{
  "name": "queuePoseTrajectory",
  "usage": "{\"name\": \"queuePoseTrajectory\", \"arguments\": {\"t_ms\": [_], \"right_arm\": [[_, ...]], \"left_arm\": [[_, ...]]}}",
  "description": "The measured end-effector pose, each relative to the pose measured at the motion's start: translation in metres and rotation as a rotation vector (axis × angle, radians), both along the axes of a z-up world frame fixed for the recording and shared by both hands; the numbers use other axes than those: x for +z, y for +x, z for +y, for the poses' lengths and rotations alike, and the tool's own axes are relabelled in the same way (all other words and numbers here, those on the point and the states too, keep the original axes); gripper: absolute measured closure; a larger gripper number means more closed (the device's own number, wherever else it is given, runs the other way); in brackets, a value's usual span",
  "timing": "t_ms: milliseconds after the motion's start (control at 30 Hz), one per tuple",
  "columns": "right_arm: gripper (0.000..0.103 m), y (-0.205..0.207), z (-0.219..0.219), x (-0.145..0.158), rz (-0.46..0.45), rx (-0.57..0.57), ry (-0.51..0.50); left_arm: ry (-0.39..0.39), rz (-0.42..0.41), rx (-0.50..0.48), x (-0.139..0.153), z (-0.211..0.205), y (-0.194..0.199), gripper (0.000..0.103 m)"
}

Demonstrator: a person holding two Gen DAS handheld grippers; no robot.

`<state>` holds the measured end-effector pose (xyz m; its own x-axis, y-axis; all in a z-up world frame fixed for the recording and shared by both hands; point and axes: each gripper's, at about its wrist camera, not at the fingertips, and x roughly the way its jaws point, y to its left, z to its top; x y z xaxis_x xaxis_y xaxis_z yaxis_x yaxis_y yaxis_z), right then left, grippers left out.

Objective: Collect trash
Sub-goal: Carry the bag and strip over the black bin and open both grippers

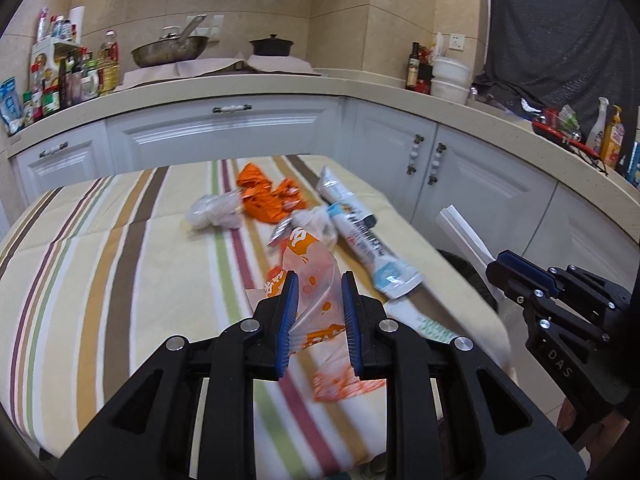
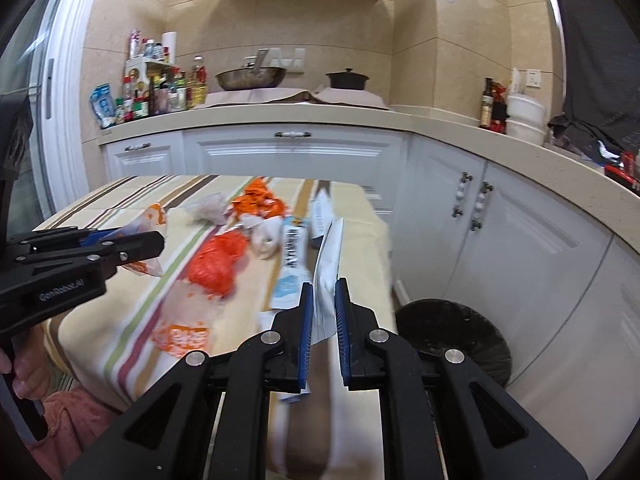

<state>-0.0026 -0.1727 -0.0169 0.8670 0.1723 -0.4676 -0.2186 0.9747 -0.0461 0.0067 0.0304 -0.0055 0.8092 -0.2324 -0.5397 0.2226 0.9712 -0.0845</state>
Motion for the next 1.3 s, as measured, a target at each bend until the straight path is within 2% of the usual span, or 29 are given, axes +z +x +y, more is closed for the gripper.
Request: {"name": "queuePoseTrajectory", "arguments": {"t_ms": [267, 500, 733, 1067, 1167, 1200, 1233, 1300], "right_arm": [[0.091, 0.013, -0.056, -0.004, -0.003, -0.147, -0.009], [0.091, 0.027, -0.106, -0.017, 0.019, -0.241, 0.007], [0.091, 0.053, -0.138, -0.030, 0.039, -0.268, 0.040], [0.090, 0.095, -0.181, -0.056, 0.069, -0.294, 0.075], [0.078, 0.106, -0.192, -0.066, 0.080, -0.310, 0.093], [0.072, 0.109, -0.195, -0.068, 0.081, -0.315, 0.101], [0.068, 0.111, -0.198, -0.070, 0.081, -0.319, 0.106], [0.068, 0.113, -0.200, -0.072, 0.084, -0.326, 0.112]], "left_arm": [[-0.005, -0.057, -0.119, 0.019, -0.064, 0.023, 0.082], [0.029, -0.055, -0.200, 0.016, -0.138, 0.056, 0.082], [0.066, 0.010, -0.213, -0.004, -0.194, 0.091, 0.082], [0.115, 0.120, -0.176, -0.035, -0.252, 0.148, 0.080], [0.102, 0.198, -0.189, -0.045, -0.265, 0.165, 0.071], [0.096, 0.213, -0.183, -0.046, -0.266, 0.169, 0.056], [0.093, 0.218, -0.175, -0.046, -0.267, 0.171, 0.047], [0.076, 0.218, -0.168, -0.046, -0.269, 0.173, 0.047]]}}
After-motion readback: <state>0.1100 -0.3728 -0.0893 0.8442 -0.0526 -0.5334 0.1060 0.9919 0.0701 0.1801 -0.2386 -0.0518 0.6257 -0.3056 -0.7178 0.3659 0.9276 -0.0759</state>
